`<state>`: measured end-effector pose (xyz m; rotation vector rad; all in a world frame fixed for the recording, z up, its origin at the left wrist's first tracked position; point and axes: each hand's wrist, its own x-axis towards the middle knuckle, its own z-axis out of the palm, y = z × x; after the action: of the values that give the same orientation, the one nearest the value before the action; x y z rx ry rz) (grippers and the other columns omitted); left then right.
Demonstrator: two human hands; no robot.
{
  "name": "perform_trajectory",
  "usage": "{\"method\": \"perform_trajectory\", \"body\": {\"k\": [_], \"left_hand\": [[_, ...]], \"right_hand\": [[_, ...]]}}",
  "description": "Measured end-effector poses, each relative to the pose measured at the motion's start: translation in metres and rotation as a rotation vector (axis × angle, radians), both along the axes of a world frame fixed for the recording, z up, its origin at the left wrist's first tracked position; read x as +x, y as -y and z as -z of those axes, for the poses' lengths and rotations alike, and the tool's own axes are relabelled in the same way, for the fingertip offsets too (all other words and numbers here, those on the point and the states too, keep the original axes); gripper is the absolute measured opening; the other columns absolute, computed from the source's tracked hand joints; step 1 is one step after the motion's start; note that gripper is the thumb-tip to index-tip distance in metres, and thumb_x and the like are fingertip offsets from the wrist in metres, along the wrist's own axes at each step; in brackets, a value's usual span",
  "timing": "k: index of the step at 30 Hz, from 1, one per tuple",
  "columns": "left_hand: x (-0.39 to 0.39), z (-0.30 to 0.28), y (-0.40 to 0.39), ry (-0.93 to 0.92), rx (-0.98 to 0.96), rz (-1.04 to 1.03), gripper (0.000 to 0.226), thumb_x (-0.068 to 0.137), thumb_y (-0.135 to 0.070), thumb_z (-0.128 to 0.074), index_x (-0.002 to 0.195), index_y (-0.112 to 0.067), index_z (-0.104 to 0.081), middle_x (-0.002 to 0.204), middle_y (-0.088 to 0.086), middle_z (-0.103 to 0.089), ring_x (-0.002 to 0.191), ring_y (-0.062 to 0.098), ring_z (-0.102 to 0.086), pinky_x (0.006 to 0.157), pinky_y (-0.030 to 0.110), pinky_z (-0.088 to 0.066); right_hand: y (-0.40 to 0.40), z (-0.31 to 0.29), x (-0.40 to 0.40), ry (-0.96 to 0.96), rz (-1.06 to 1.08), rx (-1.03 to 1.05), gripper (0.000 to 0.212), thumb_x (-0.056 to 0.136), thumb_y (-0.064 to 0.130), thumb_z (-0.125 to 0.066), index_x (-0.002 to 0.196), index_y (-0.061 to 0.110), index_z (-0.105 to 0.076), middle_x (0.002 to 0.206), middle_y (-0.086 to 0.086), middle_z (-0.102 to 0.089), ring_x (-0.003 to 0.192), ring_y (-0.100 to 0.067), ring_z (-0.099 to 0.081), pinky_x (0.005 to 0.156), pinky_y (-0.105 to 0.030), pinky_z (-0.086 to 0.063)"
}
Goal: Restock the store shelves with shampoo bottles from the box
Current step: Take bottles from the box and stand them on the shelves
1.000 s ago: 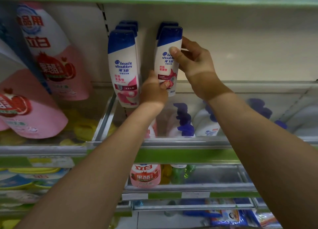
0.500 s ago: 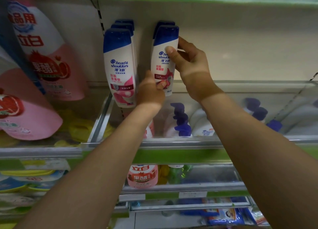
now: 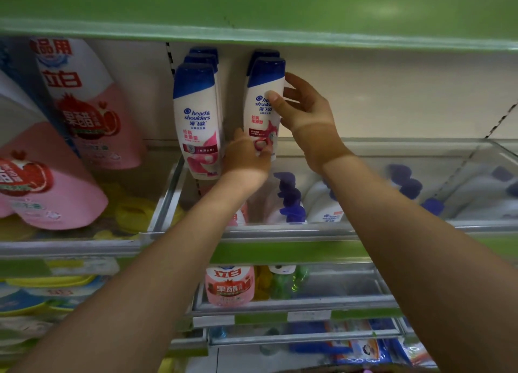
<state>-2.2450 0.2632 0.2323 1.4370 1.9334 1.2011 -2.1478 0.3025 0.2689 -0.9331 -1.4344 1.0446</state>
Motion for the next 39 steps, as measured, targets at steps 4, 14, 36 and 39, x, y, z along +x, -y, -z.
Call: {"method": "perform_trajectory", "body": {"k": [4, 14, 36, 39], "left_hand": [[0.001, 0.000, 0.022, 0.018, -0.018, 0.037, 0.043, 0.091, -0.028, -0.058, 0.128, -0.010, -0.045, 0.124, 0.006, -0.057, 0.112, 0.023, -0.057, 0.080, 0.026, -0.042], [0.043, -0.018, 0.112, 0.014, 0.067, 0.089, 0.046, 0.095, -0.029, -0.051, 0.137, -0.012, -0.041, 0.136, 0.005, -0.048, 0.126, 0.020, -0.045, 0.103, 0.033, -0.038], [0.154, 0.173, 0.338, 0.232, -0.262, -0.042, 0.036, 0.096, -0.016, -0.051, 0.131, -0.010, -0.048, 0.112, -0.007, -0.053, 0.102, 0.004, -0.049, 0.080, 0.010, -0.037], [0.157, 0.206, 0.357, 0.271, -0.346, -0.060, 0.023, 0.095, -0.014, -0.052, 0.119, -0.016, -0.052, 0.098, -0.017, -0.054, 0.093, 0.001, -0.053, 0.074, 0.004, -0.037]], "right_hand": [[0.018, 0.006, 0.007, 0.018, 0.046, -0.027, 0.058, 0.091, 0.020, -0.066, 0.143, 0.013, -0.041, 0.132, -0.006, -0.057, 0.104, -0.009, -0.060, 0.071, -0.013, -0.053], [0.102, 0.012, 0.042, -0.080, 0.047, -0.098, 0.045, 0.090, 0.021, -0.066, 0.132, 0.020, -0.051, 0.126, 0.004, -0.058, 0.111, -0.007, -0.058, 0.073, -0.014, -0.052], [0.303, 0.191, 0.183, 0.006, -0.019, -0.571, 0.029, 0.095, 0.022, -0.061, 0.123, 0.019, -0.060, 0.115, 0.008, -0.063, 0.109, -0.005, -0.060, 0.101, -0.035, -0.050], [0.319, 0.228, 0.192, 0.029, -0.017, -0.646, 0.029, 0.096, 0.019, -0.059, 0.124, 0.016, -0.059, 0.110, 0.010, -0.062, 0.106, -0.006, -0.060, 0.092, -0.026, -0.052]]}}
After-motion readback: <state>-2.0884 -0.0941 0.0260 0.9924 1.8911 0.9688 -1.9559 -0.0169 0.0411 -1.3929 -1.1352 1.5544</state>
